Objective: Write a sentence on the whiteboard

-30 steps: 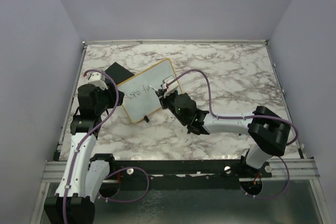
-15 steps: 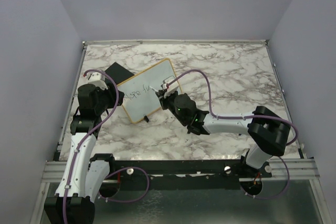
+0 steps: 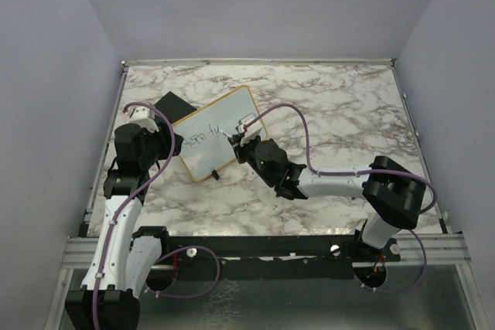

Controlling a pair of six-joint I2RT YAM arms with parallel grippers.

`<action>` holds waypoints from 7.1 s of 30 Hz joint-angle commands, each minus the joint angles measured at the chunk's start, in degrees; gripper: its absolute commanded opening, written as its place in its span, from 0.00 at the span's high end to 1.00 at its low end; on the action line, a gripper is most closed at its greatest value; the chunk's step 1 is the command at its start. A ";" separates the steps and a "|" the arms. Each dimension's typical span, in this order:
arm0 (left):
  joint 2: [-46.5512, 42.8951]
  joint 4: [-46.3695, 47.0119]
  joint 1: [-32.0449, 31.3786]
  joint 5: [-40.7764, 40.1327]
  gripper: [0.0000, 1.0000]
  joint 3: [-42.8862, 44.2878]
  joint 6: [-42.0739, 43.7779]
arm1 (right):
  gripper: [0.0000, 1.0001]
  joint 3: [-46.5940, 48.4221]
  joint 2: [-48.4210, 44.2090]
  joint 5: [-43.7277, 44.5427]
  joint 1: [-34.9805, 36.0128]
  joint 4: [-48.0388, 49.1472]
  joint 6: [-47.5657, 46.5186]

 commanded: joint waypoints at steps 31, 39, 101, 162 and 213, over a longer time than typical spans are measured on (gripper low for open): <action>-0.84 0.97 -0.39 1.00 0.50 -0.51 -0.09 | 1.00 -1.81 -0.17 2.83 -0.14 -1.76 0.12; -0.84 0.91 -0.39 1.00 0.50 -0.51 -0.02 | 1.00 -6.09 -6.90 -1.08 -0.14 2.02 0.08; -1.05 0.94 -0.39 0.96 0.51 -0.60 -0.10 | 1.00 -0.47 -0.78 2.14 -2.14 -0.31 -0.77; -0.84 0.96 -0.39 1.17 0.51 -0.60 -0.02 | 1.00 -0.46 0.92 -4.68 -2.43 -0.69 0.11; -0.84 0.90 -0.39 1.16 0.50 -0.53 -0.01 | 1.00 -6.84 -6.86 -2.65 -2.35 1.88 0.51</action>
